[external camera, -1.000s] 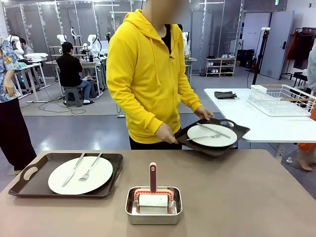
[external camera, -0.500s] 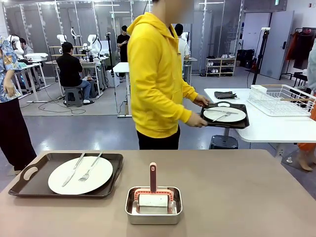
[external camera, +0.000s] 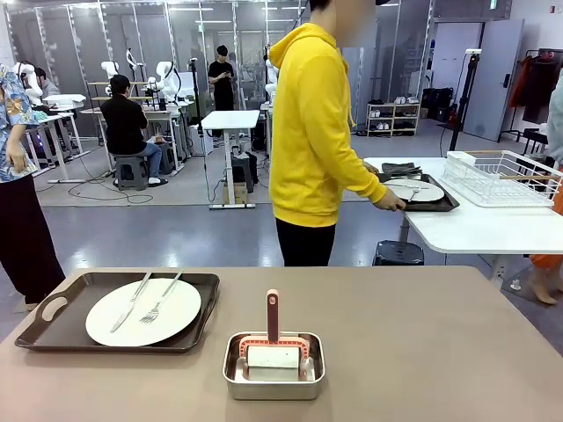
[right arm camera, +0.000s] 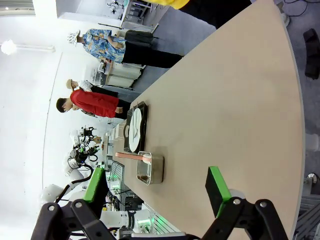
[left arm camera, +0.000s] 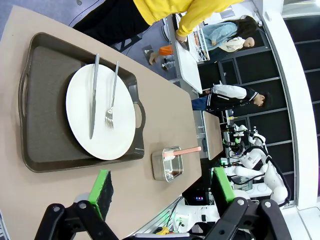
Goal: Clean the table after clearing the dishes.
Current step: When the left (or right) Handle tray is removed, use the left hand (or right hand) to clean the left (or right) side of the table with the Lint Roller.
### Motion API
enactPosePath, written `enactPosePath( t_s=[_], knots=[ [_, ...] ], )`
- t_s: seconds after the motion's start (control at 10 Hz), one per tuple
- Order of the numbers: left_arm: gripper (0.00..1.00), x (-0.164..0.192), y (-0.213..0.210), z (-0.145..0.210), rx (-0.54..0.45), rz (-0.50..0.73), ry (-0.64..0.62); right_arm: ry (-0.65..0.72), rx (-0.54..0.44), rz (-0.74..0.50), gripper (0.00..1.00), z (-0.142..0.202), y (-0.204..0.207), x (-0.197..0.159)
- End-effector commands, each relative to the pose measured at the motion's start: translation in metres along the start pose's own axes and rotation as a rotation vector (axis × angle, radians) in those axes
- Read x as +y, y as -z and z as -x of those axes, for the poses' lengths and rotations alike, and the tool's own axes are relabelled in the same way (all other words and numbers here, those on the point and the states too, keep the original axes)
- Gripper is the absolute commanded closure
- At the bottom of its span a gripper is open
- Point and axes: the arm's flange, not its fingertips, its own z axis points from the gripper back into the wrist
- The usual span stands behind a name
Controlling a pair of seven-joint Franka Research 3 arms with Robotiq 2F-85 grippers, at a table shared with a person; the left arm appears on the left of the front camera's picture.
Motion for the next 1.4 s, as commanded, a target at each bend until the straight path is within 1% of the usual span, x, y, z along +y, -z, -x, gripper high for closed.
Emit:
enactPosePath(
  t_s=[0.0, 0.1, 0.3, 0.4, 0.5, 0.7, 0.8, 1.0, 1.2, 1.3],
  knots=[
    [0.00, 0.000, -0.004, 0.000, -0.001, 0.020, 0.013, -0.072, 0.004, 0.081, 0.00, 0.004, 0.009, 0.034],
    [0.00, 0.000, -0.004, 0.000, -0.001, 0.020, 0.013, -0.181, 0.042, 0.146, 0.00, 0.006, 0.026, 0.078],
    [0.00, 0.000, -0.004, 0.000, -0.001, 0.020, 0.013, -0.341, 0.129, 0.259, 0.00, 0.006, 0.062, 0.147],
    [0.00, 0.000, -0.004, 0.000, -0.001, 0.020, 0.013, -0.403, 0.182, 0.307, 0.00, 0.006, 0.083, 0.174],
    [0.00, 0.000, -0.004, 0.000, -0.001, 0.020, 0.013, -0.469, 0.256, 0.371, 0.00, 0.008, 0.112, 0.202],
    [0.00, 0.000, -0.004, 0.000, -0.001, 0.020, 0.013, -0.613, 0.374, 0.492, 0.00, 0.024, 0.168, 0.245],
    [0.00, 0.000, -0.004, 0.000, -0.001, 0.020, 0.013, -0.684, 0.422, 0.562, 0.00, 0.033, 0.197, 0.258],
    [0.00, 0.000, -0.004, 0.000, -0.001, 0.020, 0.013, -0.807, 0.564, 0.661, 0.00, 0.060, 0.258, 0.273],
    [0.00, 0.000, -0.004, 0.000, -0.001, 0.020, 0.013, -0.932, 0.713, 0.703, 0.00, 0.100, 0.309, 0.278],
    [0.00, 0.000, -0.004, 0.000, -0.001, 0.020, 0.013, -1.016, 0.772, 0.734, 0.00, 0.124, 0.331, 0.277]
  ],
)
